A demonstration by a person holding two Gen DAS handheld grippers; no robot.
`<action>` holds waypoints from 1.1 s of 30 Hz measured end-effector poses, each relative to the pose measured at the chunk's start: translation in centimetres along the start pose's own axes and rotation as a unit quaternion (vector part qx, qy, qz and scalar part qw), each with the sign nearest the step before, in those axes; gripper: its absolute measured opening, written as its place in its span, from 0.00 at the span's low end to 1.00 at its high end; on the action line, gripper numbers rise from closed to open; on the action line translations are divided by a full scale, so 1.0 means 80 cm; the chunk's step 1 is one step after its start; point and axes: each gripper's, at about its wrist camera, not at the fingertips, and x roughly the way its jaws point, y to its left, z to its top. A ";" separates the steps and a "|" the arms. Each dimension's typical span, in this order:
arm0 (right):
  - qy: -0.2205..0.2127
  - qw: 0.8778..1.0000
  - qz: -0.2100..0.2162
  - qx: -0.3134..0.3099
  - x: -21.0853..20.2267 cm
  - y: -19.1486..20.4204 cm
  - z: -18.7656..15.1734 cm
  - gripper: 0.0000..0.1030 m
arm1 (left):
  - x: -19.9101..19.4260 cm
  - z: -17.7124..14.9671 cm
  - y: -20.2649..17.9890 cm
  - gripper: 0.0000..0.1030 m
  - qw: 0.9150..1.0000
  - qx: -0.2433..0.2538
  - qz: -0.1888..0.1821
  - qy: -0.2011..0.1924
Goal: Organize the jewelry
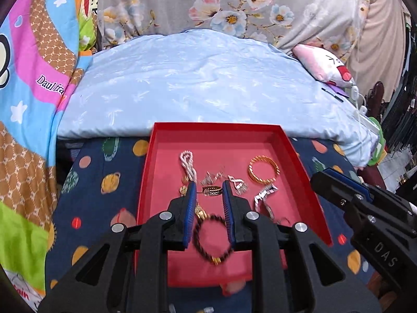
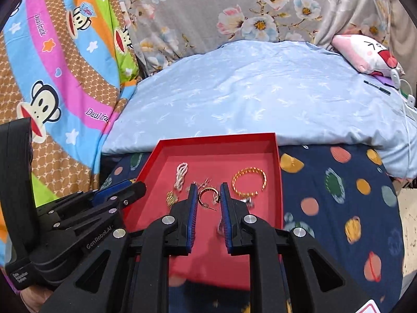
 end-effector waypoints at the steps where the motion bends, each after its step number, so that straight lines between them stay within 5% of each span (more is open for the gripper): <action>1: 0.004 1.000 0.001 -0.001 0.010 0.000 0.003 0.16 | 0.008 0.003 0.000 0.19 1.000 0.001 0.001 0.003; 13: 0.026 1.000 0.008 0.001 0.073 -0.001 0.002 0.17 | 0.063 0.007 0.005 0.23 0.999 0.005 0.020 0.026; 15: 0.021 1.000 0.006 0.003 0.072 -0.002 0.003 0.21 | 0.064 0.007 0.006 0.38 0.999 0.002 0.027 0.024; 18: 0.016 1.000 0.004 0.006 0.068 -0.005 0.003 0.25 | 0.060 0.005 0.008 0.47 0.999 0.001 0.036 0.017; 28: -0.020 0.998 -0.054 -0.016 0.018 0.006 -0.020 0.46 | 0.024 -0.013 0.000 0.49 0.998 0.008 0.055 0.000; 33: -0.030 0.996 -0.081 -0.010 -0.013 0.006 -0.045 0.59 | -0.001 -0.032 -0.002 0.60 0.997 0.006 0.076 -0.010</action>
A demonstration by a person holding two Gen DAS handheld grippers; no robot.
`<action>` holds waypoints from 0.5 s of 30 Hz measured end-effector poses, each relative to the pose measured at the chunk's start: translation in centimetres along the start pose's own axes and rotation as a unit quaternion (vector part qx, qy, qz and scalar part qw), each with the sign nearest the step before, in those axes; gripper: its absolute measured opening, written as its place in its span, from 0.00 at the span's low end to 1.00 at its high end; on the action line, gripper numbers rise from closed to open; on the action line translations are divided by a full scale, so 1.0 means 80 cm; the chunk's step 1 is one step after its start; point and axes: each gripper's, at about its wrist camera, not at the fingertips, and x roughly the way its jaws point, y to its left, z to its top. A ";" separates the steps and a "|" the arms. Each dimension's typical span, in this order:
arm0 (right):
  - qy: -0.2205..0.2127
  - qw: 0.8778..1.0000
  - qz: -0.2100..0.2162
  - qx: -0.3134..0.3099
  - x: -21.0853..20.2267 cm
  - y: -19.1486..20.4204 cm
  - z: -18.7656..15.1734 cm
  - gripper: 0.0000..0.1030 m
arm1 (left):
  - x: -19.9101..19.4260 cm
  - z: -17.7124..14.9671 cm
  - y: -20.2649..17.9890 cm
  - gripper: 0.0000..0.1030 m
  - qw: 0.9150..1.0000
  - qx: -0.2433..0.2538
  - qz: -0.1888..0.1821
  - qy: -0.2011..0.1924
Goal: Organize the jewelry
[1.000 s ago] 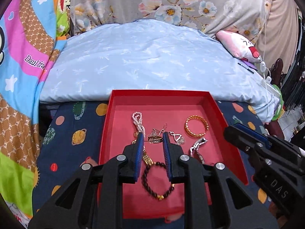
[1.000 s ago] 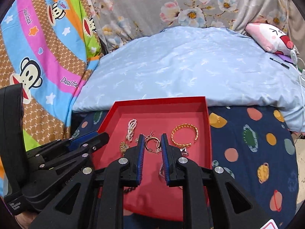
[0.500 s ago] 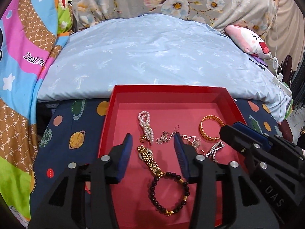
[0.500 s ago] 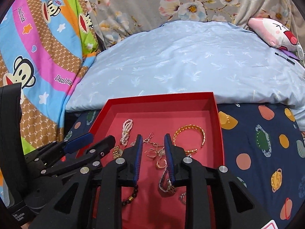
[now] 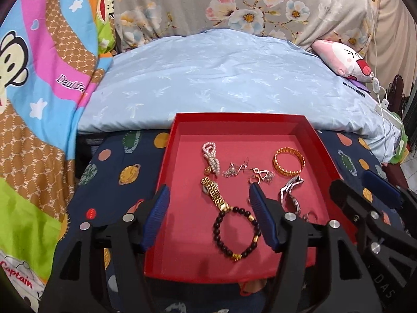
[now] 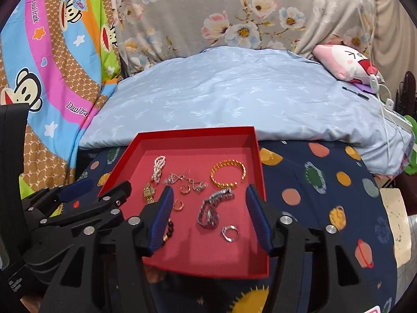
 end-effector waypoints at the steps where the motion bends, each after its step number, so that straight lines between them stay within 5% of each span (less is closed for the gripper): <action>1: -0.001 1.000 -0.003 0.004 -0.007 -0.001 -0.007 0.60 | -0.007 -0.006 -0.001 0.61 1.000 0.003 0.005 -0.003; 8: 0.014 1.000 -0.014 0.023 -0.034 -0.007 -0.053 0.60 | -0.037 -0.046 -0.008 0.62 1.000 0.017 0.015 0.006; 15: -0.004 0.999 -0.046 0.028 -0.054 -0.011 -0.089 0.69 | -0.051 -0.083 -0.007 0.80 1.000 0.012 0.026 -0.008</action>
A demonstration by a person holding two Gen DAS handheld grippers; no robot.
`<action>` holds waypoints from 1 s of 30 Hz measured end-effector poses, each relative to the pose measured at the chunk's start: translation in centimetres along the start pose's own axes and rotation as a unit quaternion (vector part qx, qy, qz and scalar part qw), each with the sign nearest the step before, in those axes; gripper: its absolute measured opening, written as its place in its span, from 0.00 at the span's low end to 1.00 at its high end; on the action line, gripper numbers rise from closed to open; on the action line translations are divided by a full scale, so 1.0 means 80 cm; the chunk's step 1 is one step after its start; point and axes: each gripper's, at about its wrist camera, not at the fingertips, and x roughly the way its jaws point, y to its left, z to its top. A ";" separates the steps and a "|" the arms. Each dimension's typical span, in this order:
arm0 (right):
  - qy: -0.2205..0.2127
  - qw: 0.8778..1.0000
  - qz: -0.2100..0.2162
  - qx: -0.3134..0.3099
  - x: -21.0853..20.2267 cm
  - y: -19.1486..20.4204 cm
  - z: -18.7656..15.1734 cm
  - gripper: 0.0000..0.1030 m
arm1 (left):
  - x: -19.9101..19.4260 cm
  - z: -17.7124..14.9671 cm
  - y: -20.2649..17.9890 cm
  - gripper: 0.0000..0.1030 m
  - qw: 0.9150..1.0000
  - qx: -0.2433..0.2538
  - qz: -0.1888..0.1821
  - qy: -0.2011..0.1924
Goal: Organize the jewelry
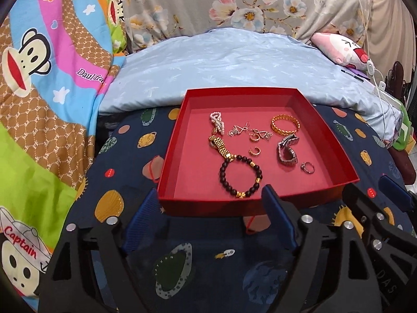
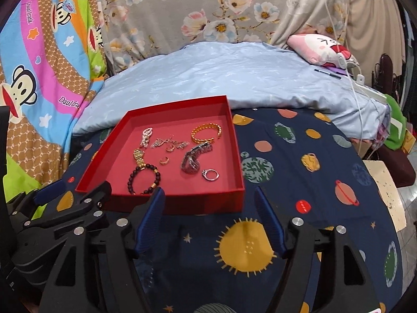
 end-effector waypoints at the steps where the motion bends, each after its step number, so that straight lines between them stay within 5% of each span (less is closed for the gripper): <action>1: -0.003 1.000 -0.005 -0.002 -0.001 -0.001 -0.007 0.69 | 0.001 -0.007 0.000 0.81 1.000 -0.001 0.003 -0.001; 9: -0.023 0.999 -0.025 -0.019 0.008 0.001 -0.036 0.69 | 0.016 -0.036 -0.003 0.82 0.999 -0.007 0.030 -0.016; 30: -0.032 0.998 -0.049 -0.019 0.026 0.003 -0.027 0.75 | 0.022 -0.034 0.000 0.87 0.997 -0.016 0.051 -0.054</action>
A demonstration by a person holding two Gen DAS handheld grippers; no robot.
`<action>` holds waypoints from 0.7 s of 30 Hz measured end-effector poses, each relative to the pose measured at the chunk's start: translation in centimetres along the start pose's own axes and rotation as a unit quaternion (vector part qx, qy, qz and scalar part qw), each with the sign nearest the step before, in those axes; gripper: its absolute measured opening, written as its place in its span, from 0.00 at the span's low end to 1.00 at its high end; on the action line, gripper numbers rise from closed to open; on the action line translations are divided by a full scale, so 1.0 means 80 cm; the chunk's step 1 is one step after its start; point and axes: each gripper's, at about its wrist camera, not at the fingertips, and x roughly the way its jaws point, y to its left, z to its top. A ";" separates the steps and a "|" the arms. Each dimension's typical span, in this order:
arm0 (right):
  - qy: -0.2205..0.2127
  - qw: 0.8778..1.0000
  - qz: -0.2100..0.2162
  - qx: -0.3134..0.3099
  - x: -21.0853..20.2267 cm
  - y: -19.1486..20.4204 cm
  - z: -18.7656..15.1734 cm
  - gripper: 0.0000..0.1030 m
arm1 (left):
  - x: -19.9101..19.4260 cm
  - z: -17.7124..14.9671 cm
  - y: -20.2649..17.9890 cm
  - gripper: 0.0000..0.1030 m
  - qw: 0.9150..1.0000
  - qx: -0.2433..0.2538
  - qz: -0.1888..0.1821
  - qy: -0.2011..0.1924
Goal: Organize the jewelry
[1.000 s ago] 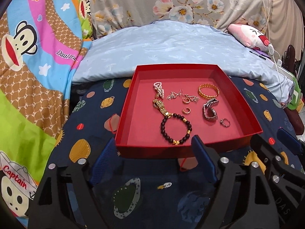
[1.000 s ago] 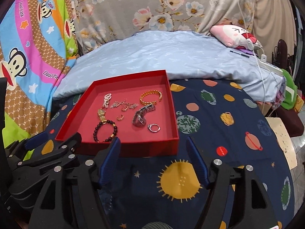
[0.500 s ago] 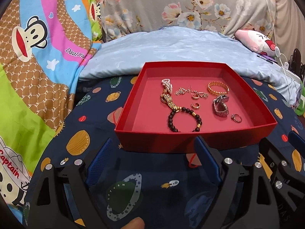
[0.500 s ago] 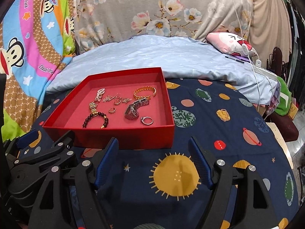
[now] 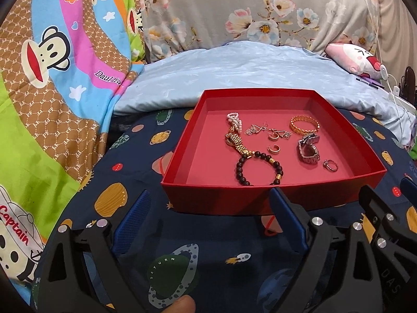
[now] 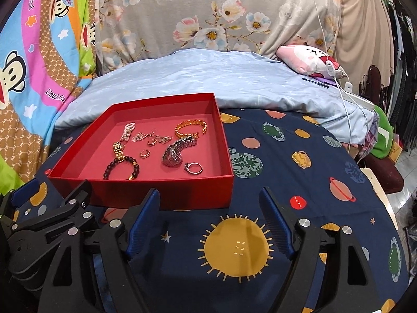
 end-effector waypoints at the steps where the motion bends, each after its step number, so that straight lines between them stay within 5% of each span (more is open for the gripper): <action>1: 0.000 1.000 0.000 0.000 0.000 0.000 0.000 0.75 | 0.000 0.000 0.000 0.87 1.000 0.000 0.001 0.000; 21: -0.002 1.000 -0.002 -0.013 -0.001 0.006 -0.002 0.75 | 0.000 0.000 0.006 0.87 1.000 -0.014 0.002 0.003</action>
